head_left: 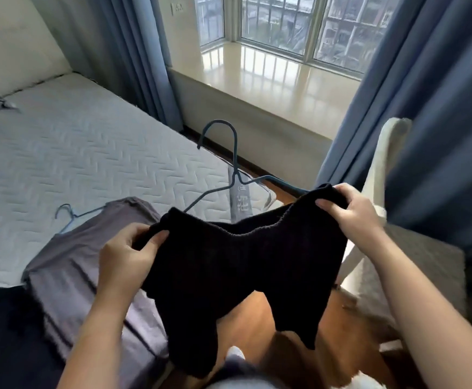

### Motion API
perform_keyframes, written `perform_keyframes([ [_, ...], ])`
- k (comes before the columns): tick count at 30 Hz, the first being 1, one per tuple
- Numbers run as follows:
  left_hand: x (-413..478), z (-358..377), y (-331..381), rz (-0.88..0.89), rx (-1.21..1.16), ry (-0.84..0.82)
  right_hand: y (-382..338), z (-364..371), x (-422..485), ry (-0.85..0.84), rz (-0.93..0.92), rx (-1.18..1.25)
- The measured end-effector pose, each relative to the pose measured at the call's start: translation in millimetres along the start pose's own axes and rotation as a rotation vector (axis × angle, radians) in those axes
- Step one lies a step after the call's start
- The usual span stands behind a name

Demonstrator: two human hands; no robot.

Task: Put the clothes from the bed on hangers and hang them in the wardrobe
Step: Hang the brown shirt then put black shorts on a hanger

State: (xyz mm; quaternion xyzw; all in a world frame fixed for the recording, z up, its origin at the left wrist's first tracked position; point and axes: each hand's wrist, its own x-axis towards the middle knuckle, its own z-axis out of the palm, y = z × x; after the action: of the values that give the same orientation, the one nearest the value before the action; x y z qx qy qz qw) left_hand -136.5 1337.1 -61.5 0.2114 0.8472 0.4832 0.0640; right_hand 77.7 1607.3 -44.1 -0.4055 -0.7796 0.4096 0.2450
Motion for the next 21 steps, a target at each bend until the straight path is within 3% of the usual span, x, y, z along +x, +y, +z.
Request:
perform_keyframes([
  [5,36,44,36,-0.021,0.015,0.026,12,-20,81,-0.031,-0.004,0.034],
  [13,85,93,103,-0.01,0.161,0.309,8,-31,220,-0.181,-0.129,0.094],
  [21,134,73,125,-0.053,0.19,0.534,-59,14,316,-0.339,-0.299,0.133],
])
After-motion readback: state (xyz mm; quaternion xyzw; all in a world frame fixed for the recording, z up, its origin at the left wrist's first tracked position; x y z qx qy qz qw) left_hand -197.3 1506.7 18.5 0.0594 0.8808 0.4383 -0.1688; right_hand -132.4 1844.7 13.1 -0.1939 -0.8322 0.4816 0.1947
